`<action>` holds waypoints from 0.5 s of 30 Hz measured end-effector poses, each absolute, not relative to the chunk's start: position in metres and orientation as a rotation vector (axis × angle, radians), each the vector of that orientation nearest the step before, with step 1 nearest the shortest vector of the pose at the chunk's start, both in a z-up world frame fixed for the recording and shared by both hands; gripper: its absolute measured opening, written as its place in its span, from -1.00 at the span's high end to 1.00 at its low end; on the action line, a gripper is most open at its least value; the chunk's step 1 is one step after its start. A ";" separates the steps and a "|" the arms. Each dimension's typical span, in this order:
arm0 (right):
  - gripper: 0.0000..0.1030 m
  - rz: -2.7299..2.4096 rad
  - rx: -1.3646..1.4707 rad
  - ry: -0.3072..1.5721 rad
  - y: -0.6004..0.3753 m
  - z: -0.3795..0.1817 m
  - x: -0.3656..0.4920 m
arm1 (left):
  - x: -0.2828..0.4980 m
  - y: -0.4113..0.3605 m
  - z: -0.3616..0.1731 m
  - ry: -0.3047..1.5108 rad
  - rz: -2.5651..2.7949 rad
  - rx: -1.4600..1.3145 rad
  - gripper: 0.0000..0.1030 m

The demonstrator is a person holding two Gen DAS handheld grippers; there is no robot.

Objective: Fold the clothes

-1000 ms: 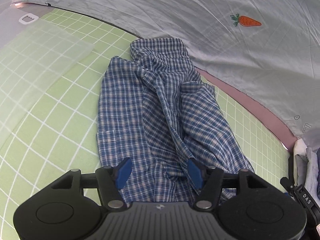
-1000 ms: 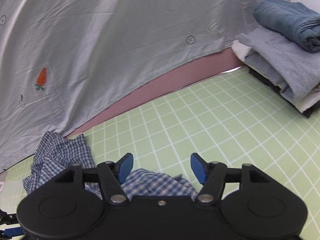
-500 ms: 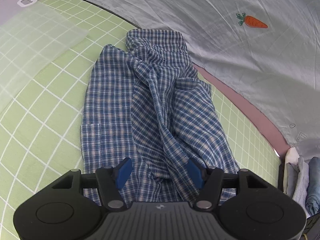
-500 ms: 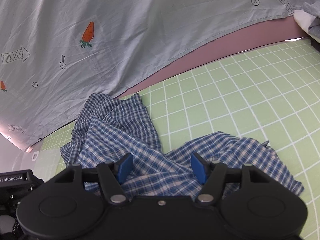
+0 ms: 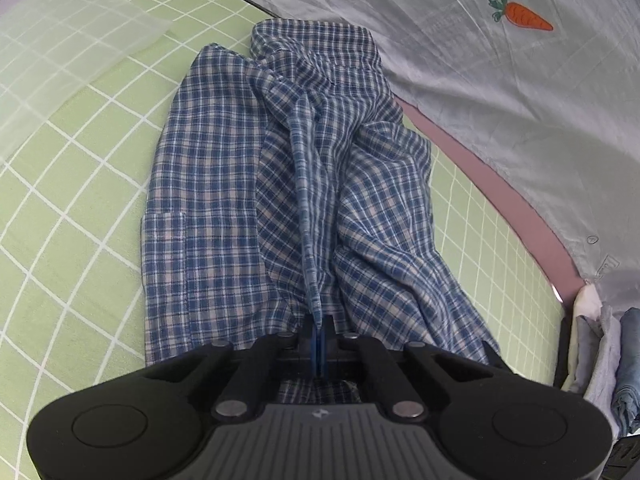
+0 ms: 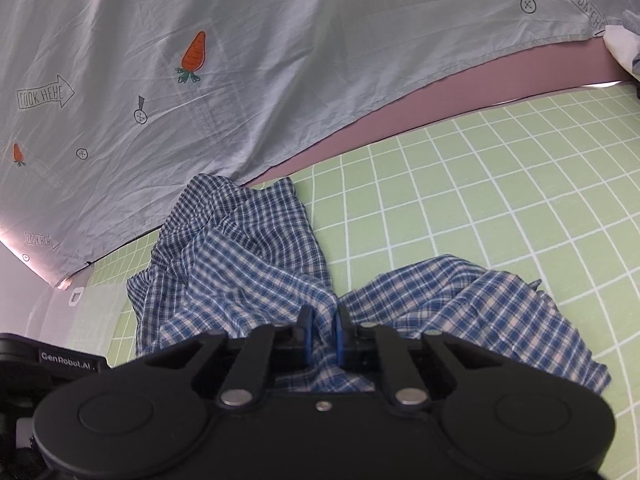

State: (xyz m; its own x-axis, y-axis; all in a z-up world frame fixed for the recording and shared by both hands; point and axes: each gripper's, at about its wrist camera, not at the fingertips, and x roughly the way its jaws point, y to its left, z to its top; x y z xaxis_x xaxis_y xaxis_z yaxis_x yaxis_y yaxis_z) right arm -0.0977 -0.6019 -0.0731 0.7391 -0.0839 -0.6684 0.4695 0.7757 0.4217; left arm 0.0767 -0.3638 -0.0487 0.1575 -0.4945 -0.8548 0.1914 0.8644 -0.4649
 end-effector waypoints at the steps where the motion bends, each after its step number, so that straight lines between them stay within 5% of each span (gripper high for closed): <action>1: 0.89 -0.342 0.621 0.666 -0.604 -0.073 -0.101 | 0.076 -0.362 -0.051 1.334 -0.488 -0.269 1.00; 15: 0.96 -0.867 0.489 0.551 -0.732 -0.054 -0.190 | 0.101 -0.274 -0.033 1.196 -0.255 -0.210 0.99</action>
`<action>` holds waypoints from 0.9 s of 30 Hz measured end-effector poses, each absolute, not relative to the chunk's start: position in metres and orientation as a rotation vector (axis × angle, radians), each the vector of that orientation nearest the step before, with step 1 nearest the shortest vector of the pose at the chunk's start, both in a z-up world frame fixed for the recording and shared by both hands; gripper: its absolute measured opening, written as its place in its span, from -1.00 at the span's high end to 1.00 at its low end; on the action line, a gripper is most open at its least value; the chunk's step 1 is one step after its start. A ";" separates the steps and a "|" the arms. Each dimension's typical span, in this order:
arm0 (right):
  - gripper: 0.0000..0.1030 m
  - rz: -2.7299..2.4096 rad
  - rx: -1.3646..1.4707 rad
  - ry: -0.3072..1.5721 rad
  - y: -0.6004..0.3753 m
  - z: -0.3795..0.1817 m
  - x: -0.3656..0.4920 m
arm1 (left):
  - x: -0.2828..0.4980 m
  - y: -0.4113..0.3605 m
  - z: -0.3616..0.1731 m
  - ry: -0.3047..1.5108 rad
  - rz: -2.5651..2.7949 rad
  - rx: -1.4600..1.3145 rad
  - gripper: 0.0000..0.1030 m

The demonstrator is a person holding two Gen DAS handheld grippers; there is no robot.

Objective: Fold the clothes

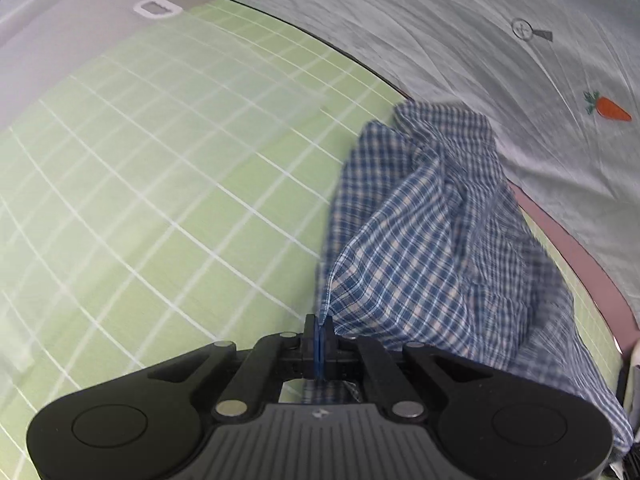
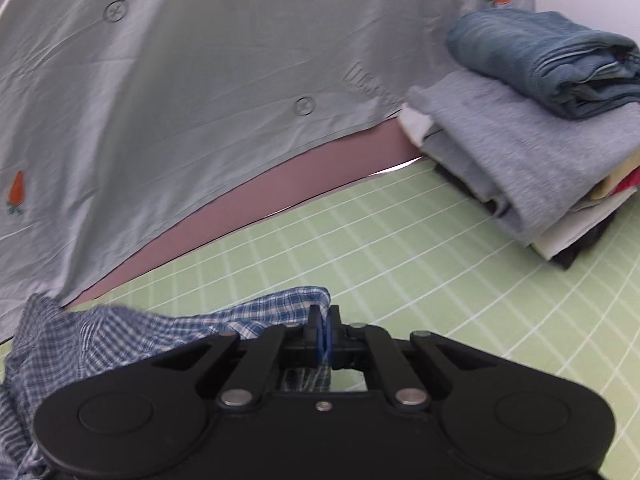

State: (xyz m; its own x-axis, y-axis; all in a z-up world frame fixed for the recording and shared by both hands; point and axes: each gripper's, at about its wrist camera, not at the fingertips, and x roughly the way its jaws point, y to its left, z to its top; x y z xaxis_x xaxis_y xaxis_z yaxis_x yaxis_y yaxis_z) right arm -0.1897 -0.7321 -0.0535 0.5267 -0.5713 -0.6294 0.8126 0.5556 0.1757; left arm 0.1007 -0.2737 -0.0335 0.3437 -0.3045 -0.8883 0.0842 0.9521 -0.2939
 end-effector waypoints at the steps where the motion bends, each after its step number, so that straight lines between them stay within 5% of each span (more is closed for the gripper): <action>1: 0.96 -0.890 0.475 0.549 -0.740 -0.052 -0.196 | 0.104 -0.268 -0.031 1.184 -0.239 -0.208 0.99; 10: 0.95 -1.070 0.349 0.545 -0.769 -0.038 -0.214 | 0.149 -0.225 0.007 0.998 -0.015 -0.142 0.99; 13: 0.73 -1.069 0.319 0.589 -0.758 -0.044 -0.207 | 0.150 -0.227 0.007 1.006 -0.012 -0.124 0.92; 14: 0.51 -1.065 0.306 0.601 -0.750 -0.046 -0.205 | 0.150 -0.228 0.007 1.008 -0.011 -0.119 0.80; 15: 0.31 -1.059 0.301 0.605 -0.741 -0.048 -0.203 | 0.149 -0.229 0.006 1.012 -0.012 -0.113 0.49; 17: 0.18 -1.026 0.333 0.607 -0.723 -0.050 -0.201 | 0.135 -0.236 -0.002 1.045 -0.033 -0.111 0.18; 27: -0.19 -0.732 0.590 0.645 -0.640 -0.067 -0.165 | 0.052 -0.298 -0.043 1.232 -0.201 -0.079 -0.32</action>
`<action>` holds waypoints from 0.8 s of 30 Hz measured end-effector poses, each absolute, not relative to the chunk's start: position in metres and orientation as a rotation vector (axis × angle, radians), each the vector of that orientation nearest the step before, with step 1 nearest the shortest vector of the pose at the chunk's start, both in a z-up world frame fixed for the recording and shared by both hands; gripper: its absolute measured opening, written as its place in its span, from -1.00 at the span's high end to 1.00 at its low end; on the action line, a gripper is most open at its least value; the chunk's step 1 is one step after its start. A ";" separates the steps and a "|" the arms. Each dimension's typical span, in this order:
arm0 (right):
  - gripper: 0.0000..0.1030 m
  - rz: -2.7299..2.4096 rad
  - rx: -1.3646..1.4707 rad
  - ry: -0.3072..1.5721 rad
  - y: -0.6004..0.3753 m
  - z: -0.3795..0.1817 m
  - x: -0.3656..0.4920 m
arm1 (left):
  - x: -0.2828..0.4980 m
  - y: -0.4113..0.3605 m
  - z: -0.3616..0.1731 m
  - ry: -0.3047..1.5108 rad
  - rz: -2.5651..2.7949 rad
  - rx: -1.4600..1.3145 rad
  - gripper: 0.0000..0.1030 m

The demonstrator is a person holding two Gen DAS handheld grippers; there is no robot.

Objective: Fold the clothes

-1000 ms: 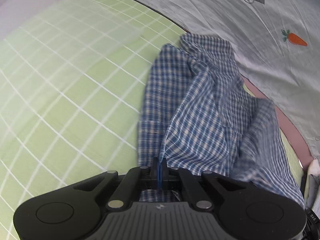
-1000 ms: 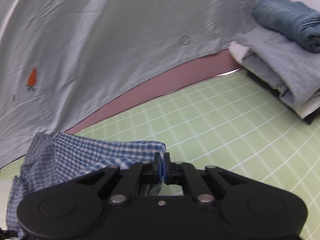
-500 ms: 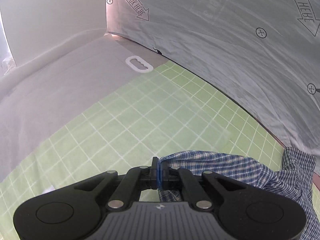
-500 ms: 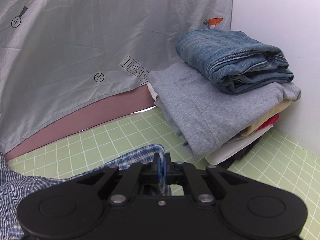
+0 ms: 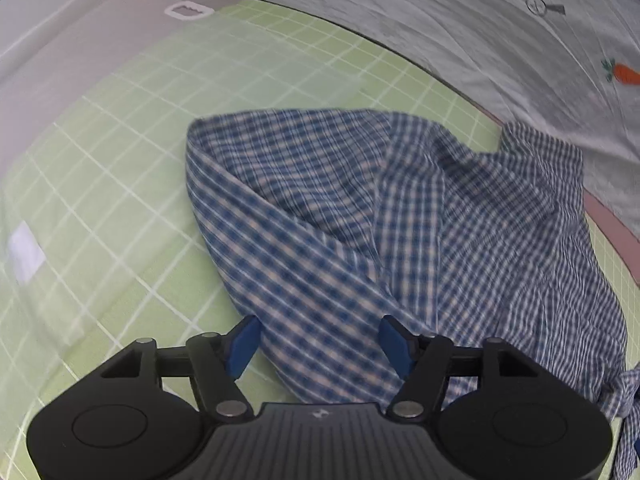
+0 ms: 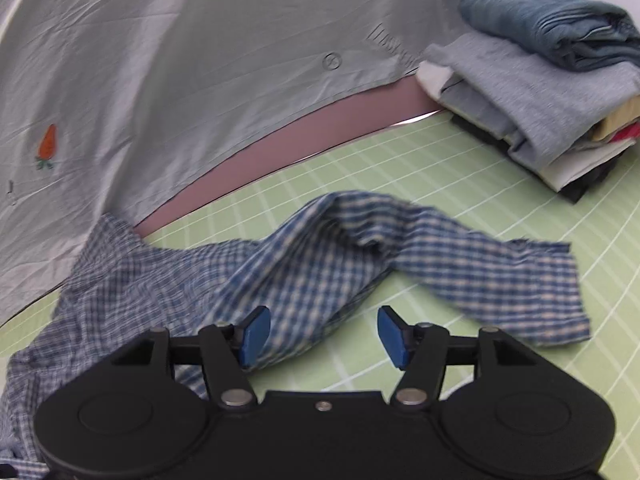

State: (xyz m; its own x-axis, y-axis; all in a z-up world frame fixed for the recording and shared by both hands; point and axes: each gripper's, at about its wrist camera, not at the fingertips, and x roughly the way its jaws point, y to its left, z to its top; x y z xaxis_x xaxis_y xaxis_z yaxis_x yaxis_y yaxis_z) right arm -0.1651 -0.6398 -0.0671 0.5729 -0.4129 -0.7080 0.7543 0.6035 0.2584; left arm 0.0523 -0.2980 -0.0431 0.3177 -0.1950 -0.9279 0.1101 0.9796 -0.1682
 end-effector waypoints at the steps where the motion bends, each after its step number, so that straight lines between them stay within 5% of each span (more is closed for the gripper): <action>1: -0.20 -0.701 0.610 0.653 -0.634 -0.069 -0.159 | 0.047 -0.305 -0.046 1.244 -0.207 -0.062 -0.32; 10: -0.39 -0.515 0.825 0.719 -0.602 -0.091 -0.126 | 0.034 -0.318 -0.059 1.272 -0.230 -0.022 -0.33; 11: -0.39 -0.500 0.838 0.728 -0.601 -0.094 -0.124 | 0.034 -0.318 -0.060 1.274 -0.229 -0.021 -0.16; 12: -0.38 -0.485 0.846 0.732 -0.601 -0.096 -0.123 | 0.034 -0.318 -0.061 1.277 -0.228 -0.021 0.24; 13: -0.25 -0.471 0.852 0.733 -0.601 -0.098 -0.123 | 0.033 -0.318 -0.062 1.279 -0.228 -0.020 0.44; 15: 0.59 -0.456 0.850 0.734 -0.604 -0.101 -0.123 | 0.034 -0.315 -0.063 1.274 -0.228 -0.028 0.80; 17: 0.87 -0.467 0.817 0.721 -0.612 -0.097 -0.127 | 0.038 -0.310 -0.062 1.257 -0.219 -0.031 0.85; 24: 0.94 -0.578 0.765 0.573 -0.664 -0.061 -0.158 | 0.078 -0.282 -0.045 1.107 -0.066 0.087 0.89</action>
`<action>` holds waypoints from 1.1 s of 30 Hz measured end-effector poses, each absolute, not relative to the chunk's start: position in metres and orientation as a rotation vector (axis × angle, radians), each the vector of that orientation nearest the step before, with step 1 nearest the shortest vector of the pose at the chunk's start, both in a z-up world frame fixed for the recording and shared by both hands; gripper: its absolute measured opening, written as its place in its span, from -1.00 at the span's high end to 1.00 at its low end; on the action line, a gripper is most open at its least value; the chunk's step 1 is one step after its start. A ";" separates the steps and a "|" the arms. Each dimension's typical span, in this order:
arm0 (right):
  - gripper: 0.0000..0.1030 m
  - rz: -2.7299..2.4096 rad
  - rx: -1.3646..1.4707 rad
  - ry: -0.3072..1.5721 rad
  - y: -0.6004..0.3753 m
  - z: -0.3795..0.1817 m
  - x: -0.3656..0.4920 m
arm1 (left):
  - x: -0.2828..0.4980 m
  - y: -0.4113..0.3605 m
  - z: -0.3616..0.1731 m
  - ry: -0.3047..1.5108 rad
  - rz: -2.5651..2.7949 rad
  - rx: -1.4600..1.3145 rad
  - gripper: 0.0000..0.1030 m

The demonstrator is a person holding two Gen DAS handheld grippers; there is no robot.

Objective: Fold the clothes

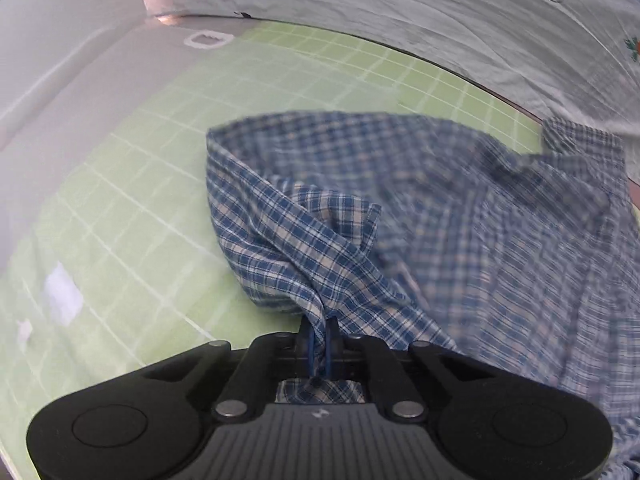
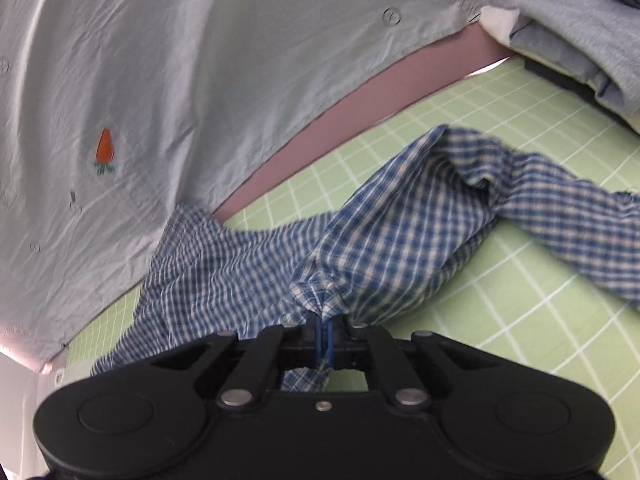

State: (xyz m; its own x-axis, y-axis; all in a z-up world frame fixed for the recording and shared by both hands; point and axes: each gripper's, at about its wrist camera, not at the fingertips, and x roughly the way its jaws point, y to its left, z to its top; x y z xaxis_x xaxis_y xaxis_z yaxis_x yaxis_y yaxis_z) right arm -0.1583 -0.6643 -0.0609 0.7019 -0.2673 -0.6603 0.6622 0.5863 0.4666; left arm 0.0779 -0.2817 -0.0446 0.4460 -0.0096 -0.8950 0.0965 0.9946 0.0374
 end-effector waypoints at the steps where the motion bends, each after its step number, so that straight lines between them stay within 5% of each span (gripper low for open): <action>1: 0.94 -0.604 0.744 0.555 -0.671 -0.056 -0.161 | 0.085 -0.276 -0.041 1.086 -0.039 0.095 0.89; 4: 0.88 -0.659 0.678 0.544 -0.683 -0.050 -0.164 | 0.109 -0.255 -0.030 1.049 0.039 0.069 0.88; 8: 0.23 -0.702 0.638 0.580 -0.684 -0.054 -0.171 | 0.112 -0.253 -0.026 1.059 0.051 0.033 0.69; 11: 0.10 -0.743 0.617 0.605 -0.675 -0.058 -0.183 | 0.098 -0.260 -0.029 1.072 0.033 0.042 0.10; 14: -0.07 -0.766 0.630 0.630 -0.668 -0.066 -0.197 | 0.079 -0.266 -0.033 1.092 0.028 0.042 -0.22; 20: -0.41 -0.728 0.665 0.717 -0.659 -0.091 -0.220 | 0.043 -0.261 -0.026 1.113 -0.019 -0.009 -0.36; 24: -0.45 -0.652 0.656 0.789 -0.649 -0.113 -0.228 | 0.015 -0.256 -0.015 1.105 -0.050 -0.014 -0.40; 26: -0.27 -0.613 0.629 0.800 -0.638 -0.117 -0.234 | -0.001 -0.255 -0.010 1.102 -0.071 -0.006 -0.40; 27: 0.13 -0.589 0.627 0.806 -0.630 -0.117 -0.238 | -0.009 -0.254 -0.008 1.101 -0.081 -0.002 -0.40; 30: 0.75 -0.518 0.619 0.822 -0.608 -0.116 -0.251 | -0.036 -0.249 -0.005 1.103 -0.112 0.022 -0.40; 33: 0.83 -0.446 0.611 0.837 -0.585 -0.115 -0.264 | -0.058 -0.244 -0.008 1.120 -0.133 0.041 -0.40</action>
State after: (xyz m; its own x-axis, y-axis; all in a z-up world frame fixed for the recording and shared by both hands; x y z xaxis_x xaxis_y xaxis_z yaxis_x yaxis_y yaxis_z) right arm -0.2644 -0.5850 -0.1148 0.5957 -0.1275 -0.7930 0.5872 0.7428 0.3217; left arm -0.0584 -0.2441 -0.0082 0.4288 -0.0860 -0.8993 0.1272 0.9913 -0.0341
